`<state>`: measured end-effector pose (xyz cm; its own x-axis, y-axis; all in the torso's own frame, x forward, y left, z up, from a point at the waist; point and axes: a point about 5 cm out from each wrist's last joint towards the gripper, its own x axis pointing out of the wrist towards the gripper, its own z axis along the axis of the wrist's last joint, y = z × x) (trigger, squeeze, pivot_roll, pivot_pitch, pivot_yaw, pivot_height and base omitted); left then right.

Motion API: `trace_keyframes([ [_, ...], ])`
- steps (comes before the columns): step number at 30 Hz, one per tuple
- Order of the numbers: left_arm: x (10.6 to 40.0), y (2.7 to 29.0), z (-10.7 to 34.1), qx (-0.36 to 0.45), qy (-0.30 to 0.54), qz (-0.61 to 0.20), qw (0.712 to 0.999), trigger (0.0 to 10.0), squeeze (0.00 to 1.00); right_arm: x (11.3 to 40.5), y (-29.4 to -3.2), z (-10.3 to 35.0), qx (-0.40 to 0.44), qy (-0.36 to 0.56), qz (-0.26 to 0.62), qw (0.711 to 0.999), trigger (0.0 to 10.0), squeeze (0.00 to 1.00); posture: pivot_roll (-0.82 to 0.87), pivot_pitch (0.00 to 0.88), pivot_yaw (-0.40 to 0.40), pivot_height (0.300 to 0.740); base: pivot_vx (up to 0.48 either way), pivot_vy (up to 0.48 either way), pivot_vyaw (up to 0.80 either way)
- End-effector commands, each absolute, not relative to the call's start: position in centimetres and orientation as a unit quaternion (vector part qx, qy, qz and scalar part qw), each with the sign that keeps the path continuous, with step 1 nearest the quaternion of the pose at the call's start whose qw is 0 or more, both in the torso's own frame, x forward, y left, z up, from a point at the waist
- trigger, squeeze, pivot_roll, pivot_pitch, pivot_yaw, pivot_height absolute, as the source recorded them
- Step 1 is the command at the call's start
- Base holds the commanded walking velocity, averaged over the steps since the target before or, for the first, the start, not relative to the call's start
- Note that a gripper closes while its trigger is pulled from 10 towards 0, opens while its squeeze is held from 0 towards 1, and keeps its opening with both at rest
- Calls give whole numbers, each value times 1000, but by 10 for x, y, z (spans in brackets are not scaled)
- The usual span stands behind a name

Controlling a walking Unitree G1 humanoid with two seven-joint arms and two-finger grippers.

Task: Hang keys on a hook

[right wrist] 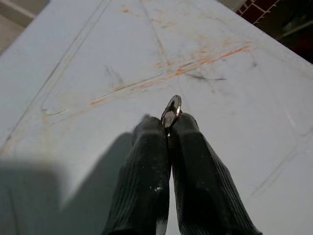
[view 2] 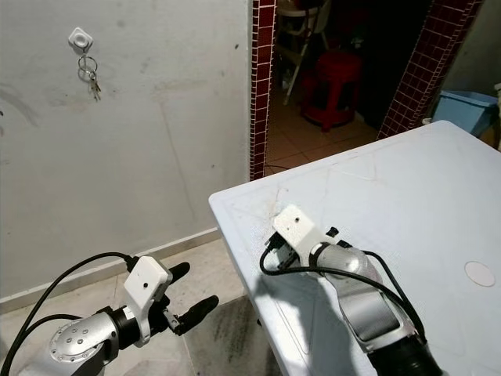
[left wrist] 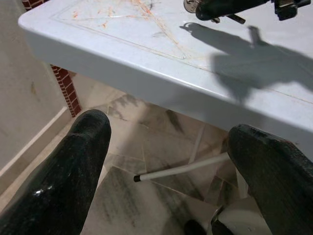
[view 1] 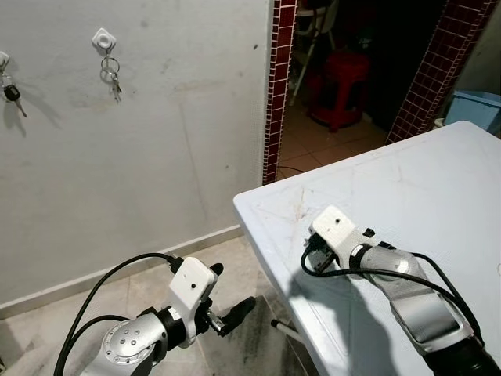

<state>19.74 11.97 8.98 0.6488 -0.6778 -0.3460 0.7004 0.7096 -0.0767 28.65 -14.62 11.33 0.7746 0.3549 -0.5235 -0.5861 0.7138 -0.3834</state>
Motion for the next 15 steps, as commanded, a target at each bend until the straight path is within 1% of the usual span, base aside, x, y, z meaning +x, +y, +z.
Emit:
trace_keyframes([
  [1,196,120,93,38,174,-382,907,10000,0,285,-151,113,-274,220,261,899,10000,1000,68,30,12,740,0,0,0],
  [2,196,120,93,38,174,-382,907,10000,0,282,-152,110,-282,230,268,892,10000,1000,71,33,12,740,0,0,0],
  [3,196,120,93,38,175,-382,907,10000,0,281,-152,109,-285,231,267,891,10000,1000,71,33,12,740,0,0,0],
  [12,196,120,92,39,177,-384,905,10000,0,284,-156,109,-298,225,251,893,10000,1000,72,30,12,740,0,0,0],
  [15,196,119,92,40,177,-385,905,10000,0,284,-157,110,-313,221,254,888,10000,1000,72,28,12,740,0,0,0],
])
